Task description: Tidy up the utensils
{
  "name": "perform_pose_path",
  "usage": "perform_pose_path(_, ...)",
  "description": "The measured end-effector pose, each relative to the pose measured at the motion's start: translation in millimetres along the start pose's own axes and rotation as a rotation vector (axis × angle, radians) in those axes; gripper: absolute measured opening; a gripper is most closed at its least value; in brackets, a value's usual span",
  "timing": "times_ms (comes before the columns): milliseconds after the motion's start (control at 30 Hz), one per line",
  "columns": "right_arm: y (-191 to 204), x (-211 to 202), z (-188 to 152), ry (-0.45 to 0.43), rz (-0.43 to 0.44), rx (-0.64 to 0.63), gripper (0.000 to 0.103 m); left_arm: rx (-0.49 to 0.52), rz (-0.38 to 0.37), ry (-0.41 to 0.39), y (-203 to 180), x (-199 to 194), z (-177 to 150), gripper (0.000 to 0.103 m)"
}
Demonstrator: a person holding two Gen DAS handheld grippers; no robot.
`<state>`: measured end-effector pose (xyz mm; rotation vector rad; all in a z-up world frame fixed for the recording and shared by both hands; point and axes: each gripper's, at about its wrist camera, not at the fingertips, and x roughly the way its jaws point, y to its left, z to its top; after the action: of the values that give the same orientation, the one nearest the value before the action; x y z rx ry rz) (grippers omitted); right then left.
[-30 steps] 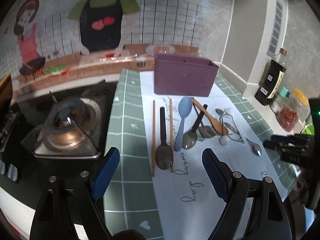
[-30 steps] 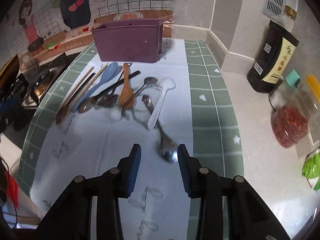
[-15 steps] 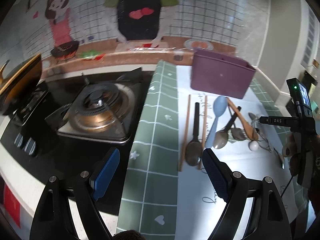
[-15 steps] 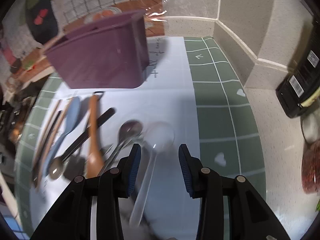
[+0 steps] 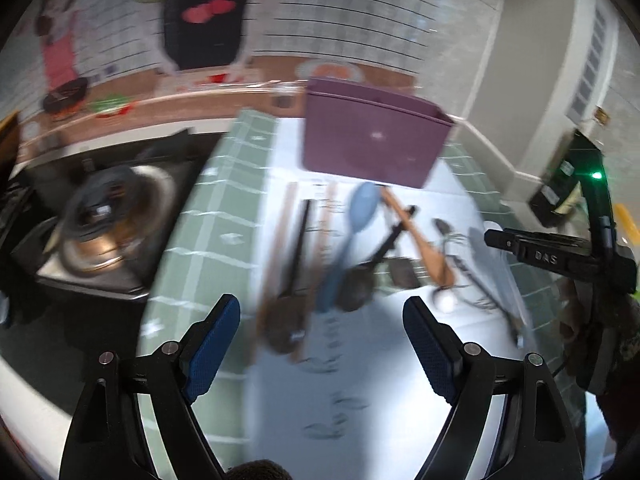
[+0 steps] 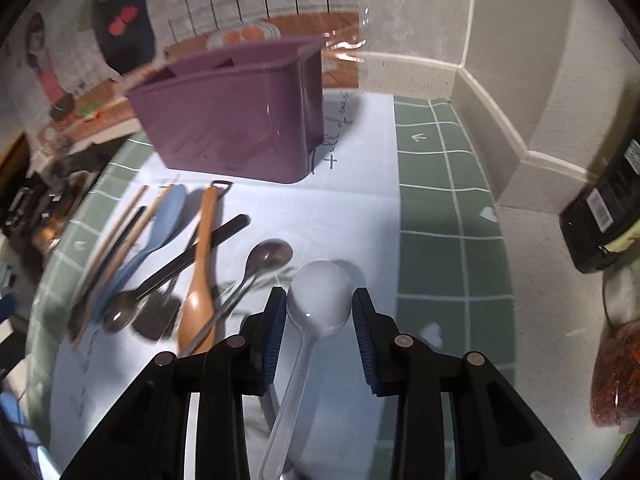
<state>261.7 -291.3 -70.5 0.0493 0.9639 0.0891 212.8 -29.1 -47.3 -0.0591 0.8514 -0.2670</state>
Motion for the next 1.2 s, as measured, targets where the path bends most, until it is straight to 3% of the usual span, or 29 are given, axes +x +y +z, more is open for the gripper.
perform_pose_path(100,-9.3,-20.5,-8.6,-0.031,0.03,0.012,0.031,0.059,-0.076,0.009,-22.0,14.5,2.4,0.068)
perform_pose_path(200,-12.5,-34.7,-17.8,-0.055,0.039,0.024,0.031,0.159,-0.084,-0.001,-50.3,25.5,-3.8,0.061)
perform_pose_path(267,-15.8,-37.7,-21.1,-0.059,0.049,0.032,0.031,0.189,-0.097,0.022,-63.9,35.0,-8.0,0.048)
perform_pose_path(600,-26.0,-40.8,-30.4,-0.068,0.062,0.062,0.032,0.244,-0.11,0.106,-104.0,74.4,-6.0,0.046)
perform_pose_path(800,-22.9,-42.3,-30.0,-0.075,0.063,0.045,0.032,0.236,-0.094,0.125,-108.6,87.3,-5.4,0.022)
perform_pose_path(900,-21.2,-44.2,-31.3,-0.076,0.074,0.048,0.032,0.223,-0.097,0.097,-103.6,75.6,-2.0,0.022)
perform_pose_path(1067,-11.7,-59.2,-32.5,-0.107,0.088,0.033,0.032,0.229,-0.096,-0.01,-89.8,21.0,11.1,0.022)
perform_pose_path(1200,2.7,-69.6,-30.4,-0.139,0.086,0.01,0.032,0.227,-0.086,-0.047,-80.7,-8.7,21.2,0.022)
